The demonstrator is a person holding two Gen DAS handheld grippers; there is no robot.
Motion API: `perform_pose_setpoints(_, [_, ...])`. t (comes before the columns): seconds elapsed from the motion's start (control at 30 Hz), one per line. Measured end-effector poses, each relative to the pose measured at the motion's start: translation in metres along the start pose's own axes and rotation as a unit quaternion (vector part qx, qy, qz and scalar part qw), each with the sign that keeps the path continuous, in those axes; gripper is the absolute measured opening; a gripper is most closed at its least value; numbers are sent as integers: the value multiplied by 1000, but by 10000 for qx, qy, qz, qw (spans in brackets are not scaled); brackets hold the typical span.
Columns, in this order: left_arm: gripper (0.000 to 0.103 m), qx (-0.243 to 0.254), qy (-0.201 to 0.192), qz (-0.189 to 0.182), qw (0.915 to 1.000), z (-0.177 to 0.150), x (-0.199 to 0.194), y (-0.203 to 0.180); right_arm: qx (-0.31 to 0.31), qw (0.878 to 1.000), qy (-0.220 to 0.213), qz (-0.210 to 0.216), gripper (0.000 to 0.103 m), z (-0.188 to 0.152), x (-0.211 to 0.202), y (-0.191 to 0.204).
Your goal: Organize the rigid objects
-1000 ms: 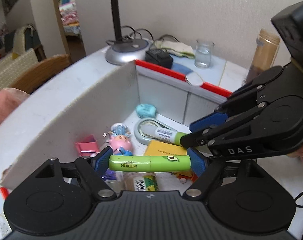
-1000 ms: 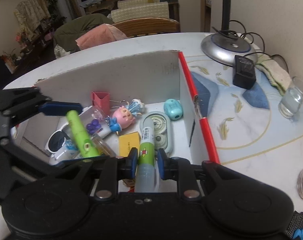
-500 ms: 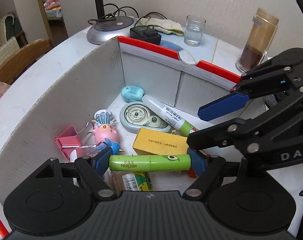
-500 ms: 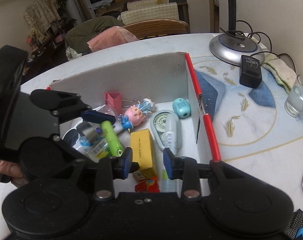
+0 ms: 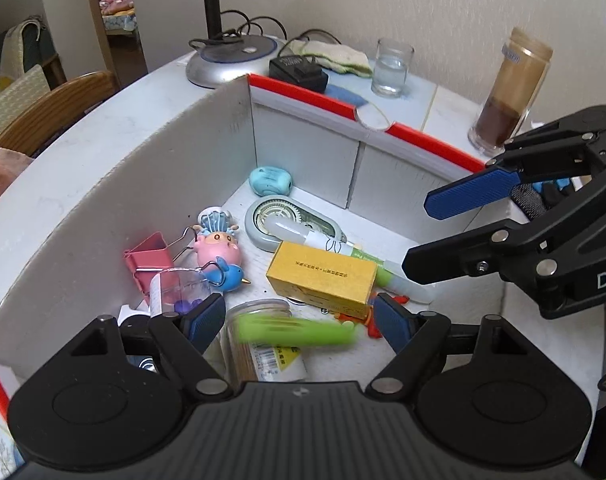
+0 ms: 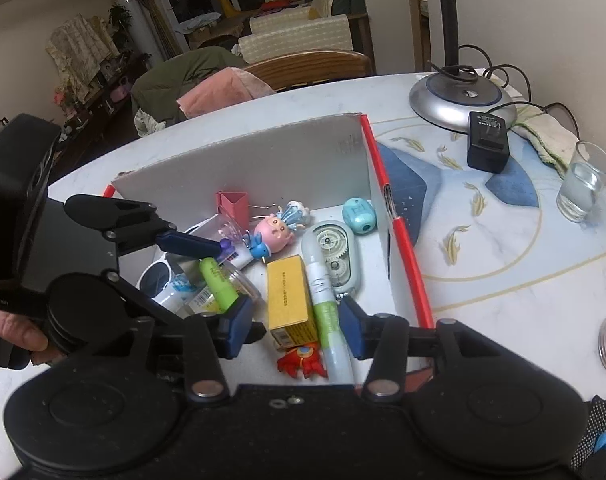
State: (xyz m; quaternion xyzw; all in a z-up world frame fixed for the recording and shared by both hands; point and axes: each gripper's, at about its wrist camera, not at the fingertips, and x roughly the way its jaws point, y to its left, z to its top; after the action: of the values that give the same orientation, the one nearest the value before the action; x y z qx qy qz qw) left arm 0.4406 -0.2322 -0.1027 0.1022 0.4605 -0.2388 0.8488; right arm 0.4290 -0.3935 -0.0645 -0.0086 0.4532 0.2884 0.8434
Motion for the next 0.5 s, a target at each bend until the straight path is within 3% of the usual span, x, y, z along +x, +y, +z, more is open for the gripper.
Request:
perform_pose_setpoints(0.2, [81, -39, -179, 112, 9998, -7, -19, -7, -27, 9999, -90, 47, 52, -3, -10, 3])
perform_pose_setpoints(0.5, [81, -470, -834, 320, 9949, -25, -69, -14, -206, 9994, -265, 121, 56, -8, -30, 21])
